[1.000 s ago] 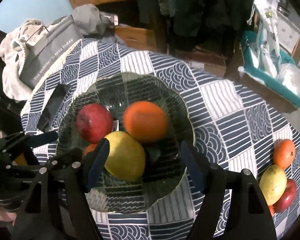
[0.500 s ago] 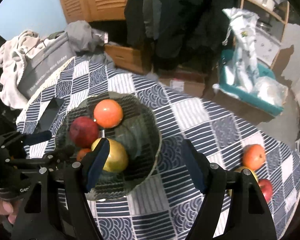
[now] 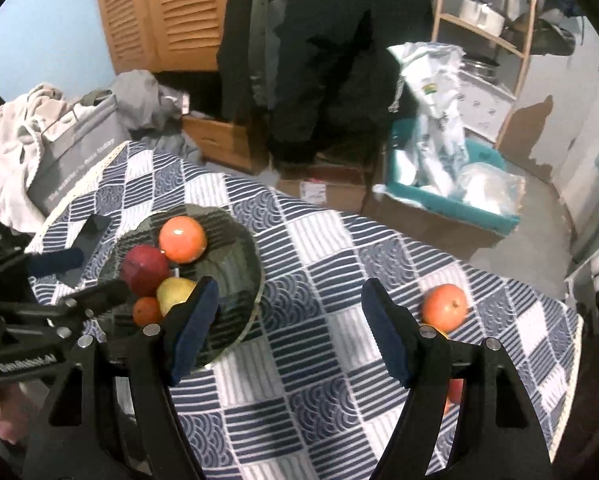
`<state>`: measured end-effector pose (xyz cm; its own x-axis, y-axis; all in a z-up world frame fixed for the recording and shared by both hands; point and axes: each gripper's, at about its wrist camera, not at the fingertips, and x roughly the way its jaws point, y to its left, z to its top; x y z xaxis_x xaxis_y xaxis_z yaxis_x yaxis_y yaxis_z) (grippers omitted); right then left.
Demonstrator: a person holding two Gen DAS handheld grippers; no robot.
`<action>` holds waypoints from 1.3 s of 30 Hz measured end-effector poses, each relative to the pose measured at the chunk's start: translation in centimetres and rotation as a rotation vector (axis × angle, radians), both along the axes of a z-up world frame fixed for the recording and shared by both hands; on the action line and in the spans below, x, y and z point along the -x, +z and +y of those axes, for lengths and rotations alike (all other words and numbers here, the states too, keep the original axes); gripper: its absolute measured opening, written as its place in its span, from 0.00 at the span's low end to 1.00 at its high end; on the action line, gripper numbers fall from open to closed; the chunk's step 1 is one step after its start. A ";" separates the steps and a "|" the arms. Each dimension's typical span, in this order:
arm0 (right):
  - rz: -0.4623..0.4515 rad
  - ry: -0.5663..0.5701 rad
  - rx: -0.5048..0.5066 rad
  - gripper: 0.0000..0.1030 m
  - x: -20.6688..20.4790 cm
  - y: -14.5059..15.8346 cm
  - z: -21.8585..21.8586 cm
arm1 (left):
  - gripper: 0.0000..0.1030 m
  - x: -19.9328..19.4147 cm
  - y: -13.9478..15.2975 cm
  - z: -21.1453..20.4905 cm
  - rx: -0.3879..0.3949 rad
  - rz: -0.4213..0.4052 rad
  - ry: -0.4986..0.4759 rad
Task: Organize fruits
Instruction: 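Withdraw both tools from the bowl back toward the remaining fruit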
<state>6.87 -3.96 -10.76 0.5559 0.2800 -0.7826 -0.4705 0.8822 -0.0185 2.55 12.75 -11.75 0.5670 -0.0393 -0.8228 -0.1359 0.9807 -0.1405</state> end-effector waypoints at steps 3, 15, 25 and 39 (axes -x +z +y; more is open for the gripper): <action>-0.019 -0.009 0.008 0.73 0.5 0.5 -1.0 | 0.71 0.0 0.8 -1.0 -0.001 -0.016 -0.020; -0.081 -0.044 -0.014 0.79 2.4 2.8 -4.7 | 0.76 0.3 3.2 -4.2 -0.023 -0.073 -0.067; -0.122 -0.102 -0.044 0.80 3.7 4.3 -8.7 | 0.76 0.2 4.8 -7.1 -0.027 -0.111 -0.113; -0.160 -0.182 -0.043 0.81 5.1 4.7 -14.1 | 0.77 -0.6 5.6 -12.3 -0.049 -0.128 -0.203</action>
<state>1.81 -18.06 -6.03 0.7163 0.1951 -0.6700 -0.2980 0.9537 -0.0410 3.11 0.47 -6.11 0.6510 -0.1247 -0.7487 0.0804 0.9922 -0.0954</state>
